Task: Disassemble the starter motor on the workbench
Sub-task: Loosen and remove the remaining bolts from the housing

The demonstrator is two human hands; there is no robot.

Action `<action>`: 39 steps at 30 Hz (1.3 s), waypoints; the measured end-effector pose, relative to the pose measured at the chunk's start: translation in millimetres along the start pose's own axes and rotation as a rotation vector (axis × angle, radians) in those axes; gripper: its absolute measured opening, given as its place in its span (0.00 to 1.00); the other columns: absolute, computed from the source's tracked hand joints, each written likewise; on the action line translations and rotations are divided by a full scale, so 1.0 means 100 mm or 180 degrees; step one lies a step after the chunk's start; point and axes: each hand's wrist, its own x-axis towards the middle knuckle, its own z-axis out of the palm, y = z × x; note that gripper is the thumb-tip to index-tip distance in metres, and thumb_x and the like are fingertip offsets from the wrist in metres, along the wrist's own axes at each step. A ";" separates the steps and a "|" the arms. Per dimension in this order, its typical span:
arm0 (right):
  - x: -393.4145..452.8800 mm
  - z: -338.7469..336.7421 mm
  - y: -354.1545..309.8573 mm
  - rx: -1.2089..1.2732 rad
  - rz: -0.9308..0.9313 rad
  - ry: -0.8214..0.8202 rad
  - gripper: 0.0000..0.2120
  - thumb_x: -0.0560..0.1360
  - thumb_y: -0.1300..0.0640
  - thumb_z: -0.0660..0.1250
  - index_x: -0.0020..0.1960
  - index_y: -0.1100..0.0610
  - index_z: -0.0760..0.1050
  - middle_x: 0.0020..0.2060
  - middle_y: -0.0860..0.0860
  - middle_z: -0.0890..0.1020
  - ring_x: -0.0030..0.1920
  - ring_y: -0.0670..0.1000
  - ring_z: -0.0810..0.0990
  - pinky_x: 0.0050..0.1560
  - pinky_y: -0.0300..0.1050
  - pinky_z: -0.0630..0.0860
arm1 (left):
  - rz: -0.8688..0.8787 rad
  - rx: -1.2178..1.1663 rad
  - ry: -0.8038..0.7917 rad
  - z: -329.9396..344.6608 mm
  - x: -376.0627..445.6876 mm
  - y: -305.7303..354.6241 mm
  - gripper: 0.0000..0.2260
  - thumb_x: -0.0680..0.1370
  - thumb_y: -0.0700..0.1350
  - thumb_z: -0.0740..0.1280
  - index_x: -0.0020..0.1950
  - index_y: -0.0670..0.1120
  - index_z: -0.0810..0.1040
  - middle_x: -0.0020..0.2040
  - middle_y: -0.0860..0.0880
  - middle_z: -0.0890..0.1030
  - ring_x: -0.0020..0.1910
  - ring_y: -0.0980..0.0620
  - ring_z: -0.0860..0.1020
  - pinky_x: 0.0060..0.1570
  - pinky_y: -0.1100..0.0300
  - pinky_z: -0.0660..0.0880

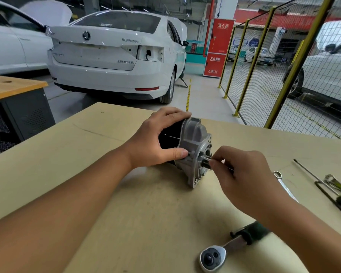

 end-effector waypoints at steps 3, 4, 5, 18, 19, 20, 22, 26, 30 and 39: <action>-0.03 0.00 0.01 -0.0092 -0.0191 -0.0095 0.07 0.78 0.58 0.70 0.40 0.53 0.78 0.23 0.46 0.74 0.26 0.51 0.72 0.26 0.46 0.69 | 0.0005 0.0013 0.0013 0.00 0.00 0.01 0.36 0.69 0.51 0.80 0.76 0.50 0.73 0.70 0.51 0.72 0.72 0.50 0.72 0.70 0.44 0.72; -0.02 0.00 0.01 0.0178 0.0031 -0.0161 0.08 0.78 0.58 0.70 0.39 0.53 0.79 0.22 0.46 0.73 0.25 0.50 0.71 0.25 0.44 0.67 | 0.0005 0.0009 0.0009 0.00 0.00 0.01 0.36 0.69 0.51 0.80 0.75 0.50 0.73 0.70 0.51 0.72 0.72 0.50 0.72 0.70 0.44 0.72; 0.00 0.00 0.01 0.0729 0.0497 -0.0246 0.10 0.78 0.58 0.70 0.38 0.54 0.79 0.21 0.46 0.70 0.22 0.48 0.67 0.25 0.42 0.64 | 0.0003 0.0004 0.0002 0.00 0.00 0.02 0.36 0.69 0.51 0.80 0.75 0.50 0.73 0.70 0.50 0.73 0.72 0.50 0.72 0.70 0.44 0.72; 0.07 -0.03 -0.06 0.1761 0.1543 -0.0360 0.12 0.78 0.59 0.71 0.36 0.57 0.81 0.19 0.46 0.66 0.19 0.45 0.62 0.25 0.40 0.60 | -0.0045 -0.0019 -0.0026 -0.01 0.01 0.02 0.35 0.70 0.51 0.79 0.76 0.50 0.73 0.71 0.50 0.72 0.73 0.50 0.71 0.71 0.44 0.72; 0.08 -0.05 -0.07 0.1207 0.1102 -0.0318 0.12 0.77 0.57 0.71 0.35 0.54 0.81 0.20 0.46 0.70 0.20 0.45 0.65 0.25 0.40 0.63 | -0.0047 -0.0019 -0.0034 -0.01 0.01 0.01 0.34 0.71 0.51 0.79 0.76 0.50 0.73 0.71 0.50 0.72 0.73 0.49 0.71 0.71 0.44 0.71; 0.09 -0.06 -0.07 0.0859 0.0803 -0.0291 0.11 0.77 0.56 0.71 0.35 0.52 0.81 0.22 0.44 0.74 0.23 0.45 0.69 0.26 0.36 0.63 | -0.0057 -0.0015 -0.0045 -0.01 0.01 0.01 0.34 0.71 0.51 0.79 0.76 0.51 0.73 0.71 0.50 0.72 0.73 0.49 0.71 0.71 0.44 0.71; 0.08 -0.06 -0.05 0.0699 0.0577 -0.0231 0.10 0.77 0.56 0.71 0.36 0.50 0.80 0.25 0.43 0.76 0.26 0.45 0.72 0.28 0.35 0.65 | -0.0074 -0.0007 -0.0046 -0.01 0.00 0.00 0.34 0.71 0.51 0.79 0.76 0.51 0.73 0.71 0.51 0.72 0.73 0.49 0.71 0.71 0.43 0.71; 0.06 -0.03 -0.02 0.0312 0.0155 -0.0092 0.08 0.77 0.57 0.70 0.39 0.52 0.80 0.25 0.46 0.76 0.29 0.49 0.74 0.30 0.40 0.70 | -0.0071 -0.0009 -0.0022 0.00 0.00 0.01 0.34 0.71 0.51 0.79 0.76 0.51 0.73 0.71 0.51 0.72 0.73 0.51 0.71 0.72 0.44 0.71; 0.02 -0.05 -0.01 -0.0253 -0.0617 -0.0076 0.09 0.80 0.58 0.65 0.41 0.58 0.77 0.26 0.53 0.75 0.26 0.56 0.71 0.27 0.54 0.73 | -0.0087 -0.0004 -0.0029 0.00 -0.01 0.02 0.34 0.71 0.52 0.79 0.76 0.51 0.73 0.71 0.52 0.72 0.73 0.51 0.71 0.71 0.43 0.71; 0.07 0.06 -0.02 0.2454 0.1913 -0.0510 0.11 0.79 0.59 0.70 0.38 0.58 0.79 0.22 0.46 0.63 0.21 0.48 0.59 0.26 0.40 0.58 | -0.0112 0.0017 -0.0050 0.00 -0.01 0.06 0.34 0.71 0.51 0.78 0.76 0.50 0.73 0.71 0.51 0.72 0.73 0.52 0.71 0.73 0.45 0.70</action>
